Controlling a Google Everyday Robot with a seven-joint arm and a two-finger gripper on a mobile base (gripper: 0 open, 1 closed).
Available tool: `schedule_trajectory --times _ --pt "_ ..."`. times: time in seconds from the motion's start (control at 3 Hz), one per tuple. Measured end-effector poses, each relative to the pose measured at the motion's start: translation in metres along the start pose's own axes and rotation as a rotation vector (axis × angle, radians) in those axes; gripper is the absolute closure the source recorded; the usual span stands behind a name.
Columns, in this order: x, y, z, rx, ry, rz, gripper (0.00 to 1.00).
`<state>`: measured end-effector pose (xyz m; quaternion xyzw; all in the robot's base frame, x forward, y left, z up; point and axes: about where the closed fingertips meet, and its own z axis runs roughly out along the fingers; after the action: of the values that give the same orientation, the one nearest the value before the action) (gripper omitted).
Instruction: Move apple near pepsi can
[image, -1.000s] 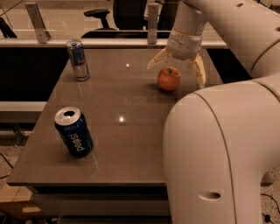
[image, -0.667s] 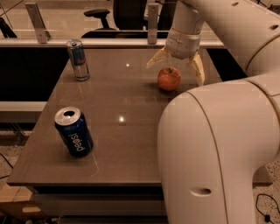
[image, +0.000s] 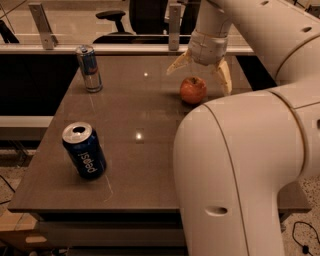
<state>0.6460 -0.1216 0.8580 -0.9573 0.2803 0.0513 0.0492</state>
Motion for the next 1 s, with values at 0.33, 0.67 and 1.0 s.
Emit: schedule_trajectory --times 0.33,0.67,1.0 --pt "-0.002 0.003 0.002 0.023 -0.023 0.03 0.18" --pt "0.005 -0.006 0.004 0.049 0.003 0.029 0.42" --pt "0.01 -0.011 0.006 0.067 0.018 0.03 0.65"
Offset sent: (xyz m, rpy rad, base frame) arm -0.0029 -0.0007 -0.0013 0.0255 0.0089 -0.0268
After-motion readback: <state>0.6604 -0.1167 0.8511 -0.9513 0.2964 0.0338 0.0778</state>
